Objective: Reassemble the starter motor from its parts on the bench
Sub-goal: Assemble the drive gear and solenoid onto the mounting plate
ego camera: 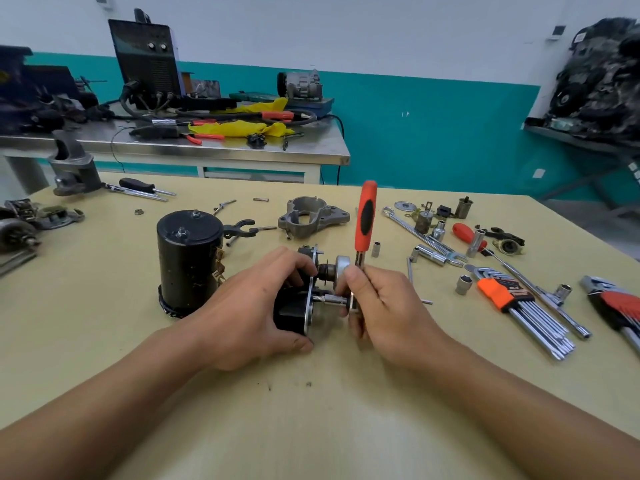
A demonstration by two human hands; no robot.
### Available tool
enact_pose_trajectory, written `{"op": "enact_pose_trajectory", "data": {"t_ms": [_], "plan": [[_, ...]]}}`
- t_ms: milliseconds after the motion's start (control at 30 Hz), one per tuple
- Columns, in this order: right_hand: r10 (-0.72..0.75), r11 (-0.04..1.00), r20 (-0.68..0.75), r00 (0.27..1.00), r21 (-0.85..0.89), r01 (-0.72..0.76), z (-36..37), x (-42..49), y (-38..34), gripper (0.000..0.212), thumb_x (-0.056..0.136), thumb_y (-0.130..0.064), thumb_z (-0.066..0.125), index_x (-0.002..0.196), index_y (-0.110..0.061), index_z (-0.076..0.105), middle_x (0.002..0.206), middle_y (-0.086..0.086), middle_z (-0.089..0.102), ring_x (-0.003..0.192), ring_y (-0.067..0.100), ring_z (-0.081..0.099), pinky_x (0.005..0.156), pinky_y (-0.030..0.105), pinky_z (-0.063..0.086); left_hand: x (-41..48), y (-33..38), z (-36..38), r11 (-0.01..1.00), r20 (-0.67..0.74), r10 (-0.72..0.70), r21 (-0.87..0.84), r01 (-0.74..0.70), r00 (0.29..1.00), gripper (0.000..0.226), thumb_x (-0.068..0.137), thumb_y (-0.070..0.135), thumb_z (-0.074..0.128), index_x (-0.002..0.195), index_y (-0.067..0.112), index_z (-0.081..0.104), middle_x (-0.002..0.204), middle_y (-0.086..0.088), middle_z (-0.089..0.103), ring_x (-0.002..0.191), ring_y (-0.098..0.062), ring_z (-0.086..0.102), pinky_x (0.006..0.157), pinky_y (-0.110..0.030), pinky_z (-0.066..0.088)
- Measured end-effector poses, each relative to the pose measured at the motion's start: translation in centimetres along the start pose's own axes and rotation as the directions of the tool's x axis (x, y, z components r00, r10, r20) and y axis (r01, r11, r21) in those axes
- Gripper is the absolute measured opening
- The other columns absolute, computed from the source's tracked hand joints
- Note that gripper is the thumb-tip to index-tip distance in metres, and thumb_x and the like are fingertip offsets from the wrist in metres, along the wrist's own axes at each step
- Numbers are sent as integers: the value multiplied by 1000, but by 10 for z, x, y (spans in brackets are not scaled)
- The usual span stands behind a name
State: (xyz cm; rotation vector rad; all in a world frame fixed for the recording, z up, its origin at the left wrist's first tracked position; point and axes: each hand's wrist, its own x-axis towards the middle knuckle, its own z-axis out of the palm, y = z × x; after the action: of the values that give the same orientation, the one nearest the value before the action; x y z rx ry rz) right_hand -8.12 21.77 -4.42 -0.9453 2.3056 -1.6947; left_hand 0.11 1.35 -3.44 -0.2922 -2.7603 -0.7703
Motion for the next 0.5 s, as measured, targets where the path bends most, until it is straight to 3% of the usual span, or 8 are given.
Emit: {"op": "enact_pose_trajectory", "data": {"t_ms": [100,167,333,400,500], "plan": [[232,967,59,971,90,-237,0,6,-9,48,102,-48,37,83,-11,61,55,2,62,41,18,53,39,23,40,1,-1,0,999,29,29,28,-30,999,76,59,59,87,115,65,36,112,34,39,106,9,47,82,-18,44],[332,929,88,939,139,-342,-3,9,-15,50,103,-49,38,83,-10,61,55,4,61,38,15,48,38,20,36,1,-1,1,999,40,35,31,-36,999,70,59,64,82,116,61,42,108,30,38,101,5,49,80,-25,48],[407,894,84,910,169,-415,-5,12,-19,49,104,-48,38,81,-11,61,53,4,58,36,14,42,37,20,31,2,2,5,998,29,49,39,-50,998,67,63,63,82,119,56,46,106,26,36,95,-3,52,81,-40,53],[317,947,11,948,44,-317,0,9,-15,50,105,-46,36,76,-13,60,49,-1,57,36,11,44,40,21,35,3,3,7,995,31,64,69,-66,997,68,63,65,78,120,56,44,107,26,36,94,-2,51,79,-40,53],[-119,975,-31,992,-193,111,-4,2,-3,44,105,-40,37,78,-13,59,53,-9,53,44,4,47,47,21,37,4,3,7,992,28,89,87,-91,996,70,62,69,72,122,56,41,109,27,37,98,0,50,78,-37,53]]}}
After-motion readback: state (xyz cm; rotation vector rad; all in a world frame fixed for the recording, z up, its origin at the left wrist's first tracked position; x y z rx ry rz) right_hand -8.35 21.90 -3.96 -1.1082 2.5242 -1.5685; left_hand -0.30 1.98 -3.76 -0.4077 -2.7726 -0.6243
